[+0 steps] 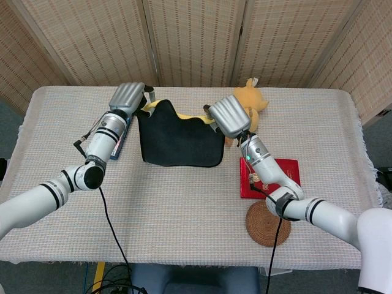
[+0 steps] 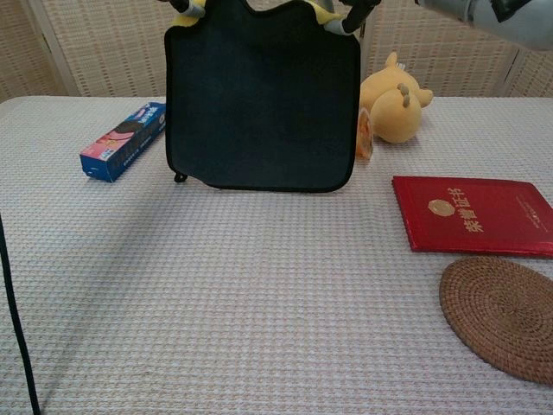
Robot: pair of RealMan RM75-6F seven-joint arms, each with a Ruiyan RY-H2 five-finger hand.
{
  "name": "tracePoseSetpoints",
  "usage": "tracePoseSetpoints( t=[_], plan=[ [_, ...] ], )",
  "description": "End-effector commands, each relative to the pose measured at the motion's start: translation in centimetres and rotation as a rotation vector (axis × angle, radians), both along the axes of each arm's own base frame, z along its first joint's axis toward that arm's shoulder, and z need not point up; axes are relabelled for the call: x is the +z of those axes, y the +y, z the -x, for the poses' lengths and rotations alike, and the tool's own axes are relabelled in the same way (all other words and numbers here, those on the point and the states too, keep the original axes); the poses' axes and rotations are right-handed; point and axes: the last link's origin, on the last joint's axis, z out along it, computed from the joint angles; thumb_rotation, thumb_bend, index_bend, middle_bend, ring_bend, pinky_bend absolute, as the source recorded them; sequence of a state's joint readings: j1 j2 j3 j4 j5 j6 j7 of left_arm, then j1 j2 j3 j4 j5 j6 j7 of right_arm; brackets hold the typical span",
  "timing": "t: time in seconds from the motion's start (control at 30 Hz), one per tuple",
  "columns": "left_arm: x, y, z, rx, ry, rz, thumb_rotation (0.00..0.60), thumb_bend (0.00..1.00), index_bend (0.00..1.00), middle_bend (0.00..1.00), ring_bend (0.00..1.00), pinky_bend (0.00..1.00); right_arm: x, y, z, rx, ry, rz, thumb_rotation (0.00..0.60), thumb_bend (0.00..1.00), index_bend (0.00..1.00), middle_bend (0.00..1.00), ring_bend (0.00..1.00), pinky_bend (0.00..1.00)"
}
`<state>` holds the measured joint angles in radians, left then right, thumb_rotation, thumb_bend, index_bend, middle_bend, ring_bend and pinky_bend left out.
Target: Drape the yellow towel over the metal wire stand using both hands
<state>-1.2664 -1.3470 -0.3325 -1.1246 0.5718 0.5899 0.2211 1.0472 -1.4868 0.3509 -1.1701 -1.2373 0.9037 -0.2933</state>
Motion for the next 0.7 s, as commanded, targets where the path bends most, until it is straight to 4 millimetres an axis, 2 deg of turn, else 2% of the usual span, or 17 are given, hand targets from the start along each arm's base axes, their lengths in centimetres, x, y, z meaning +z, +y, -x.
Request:
tracePoseSetpoints(
  t=[0.03, 0.27, 0.53, 0.63, 0.7],
  plan=[
    [-0.3, 0.2, -0.4, 0.004, -0.013, 0.009, 0.600, 0.47, 0.64, 1.00, 0.86, 1.00, -0.4, -0.2, 0.3, 0.009, 0.040, 0.019, 0.600, 0.55, 0.70, 1.00, 1.00, 1.00],
    [-0.9, 0.6, -1.1, 0.001, -0.002, 0.016, 0.600, 0.47, 0.65, 1.00, 0.86, 1.00, -0.5, -1.2, 1.1, -0.004, 0.069, 0.043, 0.600, 0.55, 0.70, 1.00, 1.00, 1.00],
    [-1.1, 2.0, -1.2, 0.043, -0.002, -0.001, 0.600, 0.47, 0.64, 1.00, 0.86, 1.00, -0.8, -2.4, 1.3, -0.028, 0.069, 0.052, 0.600, 0.55, 0.70, 1.00, 1.00, 1.00],
    [-1.3, 2.4, -1.0, 0.057, 0.017, -0.004, 0.600, 0.47, 0.61, 1.00, 0.85, 1.00, -1.2, -2.8, 1.2, -0.035, 0.077, 0.053, 0.600, 0.54, 0.69, 1.00, 1.00, 1.00],
    [-1.5, 2.7, -0.8, 0.069, 0.025, -0.005, 0.600, 0.47, 0.52, 0.99, 0.85, 1.00, -1.5, -3.0, 1.1, -0.045, 0.083, 0.052, 0.600, 0.53, 0.61, 0.99, 1.00, 1.00]
  ],
)
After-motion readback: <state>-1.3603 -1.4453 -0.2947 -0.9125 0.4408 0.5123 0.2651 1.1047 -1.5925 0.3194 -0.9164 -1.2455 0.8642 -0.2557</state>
